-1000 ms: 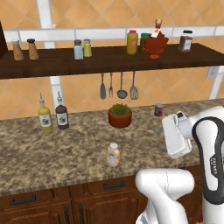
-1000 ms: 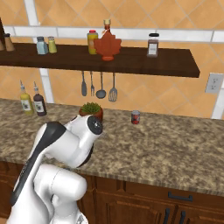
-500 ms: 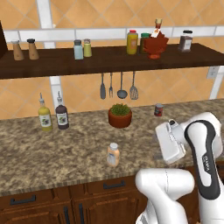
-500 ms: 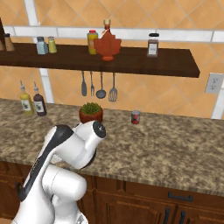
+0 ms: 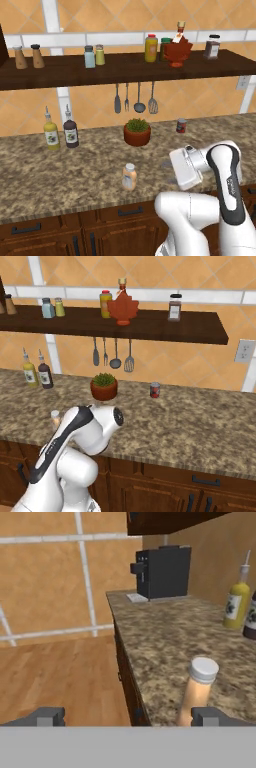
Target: Put the shaker and condiment bottle from the counter next to their counterparts in the cabinet.
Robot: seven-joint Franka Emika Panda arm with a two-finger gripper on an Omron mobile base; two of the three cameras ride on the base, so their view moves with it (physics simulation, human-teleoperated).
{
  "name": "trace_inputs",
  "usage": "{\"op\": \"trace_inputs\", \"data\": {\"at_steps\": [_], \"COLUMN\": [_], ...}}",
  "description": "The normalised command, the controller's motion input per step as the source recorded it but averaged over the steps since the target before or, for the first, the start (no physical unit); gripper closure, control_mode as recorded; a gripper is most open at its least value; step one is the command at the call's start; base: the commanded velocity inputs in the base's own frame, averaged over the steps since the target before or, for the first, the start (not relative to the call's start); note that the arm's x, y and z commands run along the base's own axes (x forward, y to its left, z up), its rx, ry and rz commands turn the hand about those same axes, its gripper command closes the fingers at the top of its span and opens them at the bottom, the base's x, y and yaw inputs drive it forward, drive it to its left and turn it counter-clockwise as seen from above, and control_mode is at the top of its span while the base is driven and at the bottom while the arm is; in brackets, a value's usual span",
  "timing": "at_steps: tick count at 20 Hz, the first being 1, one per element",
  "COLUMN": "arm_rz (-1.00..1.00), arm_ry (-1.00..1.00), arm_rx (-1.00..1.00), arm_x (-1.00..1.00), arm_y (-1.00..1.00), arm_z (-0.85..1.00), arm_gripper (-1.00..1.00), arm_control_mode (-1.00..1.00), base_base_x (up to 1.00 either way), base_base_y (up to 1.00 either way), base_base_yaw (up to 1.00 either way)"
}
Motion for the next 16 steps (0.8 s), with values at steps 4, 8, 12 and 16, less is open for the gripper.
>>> {"op": "trace_inputs", "data": {"at_steps": [4, 8, 12, 16], "arm_rz": [-0.01, -0.14, -0.06, -0.01], "arm_ry": [0.01, -0.06, -0.05, -0.04], "arm_rx": [0.00, 0.16, 0.11, 0.01], "arm_x": [0.00, 0.30, 0.13, 0.00], "arm_y": [0.10, 0.26, 0.31, 0.13], "arm_z": [-0.01, -0.72, -0.56, -0.25], "arm_gripper": [-1.00, -1.00, -1.00, -1.00], "arm_control_mode": [-1.00, -1.00, -1.00, -1.00], "base_base_x": [0.00, 0.00, 0.00, 0.00], "base_base_y": [0.00, 0.00, 0.00, 0.00], "base_base_yaw": [0.00, 0.00, 0.00, 0.00]}}
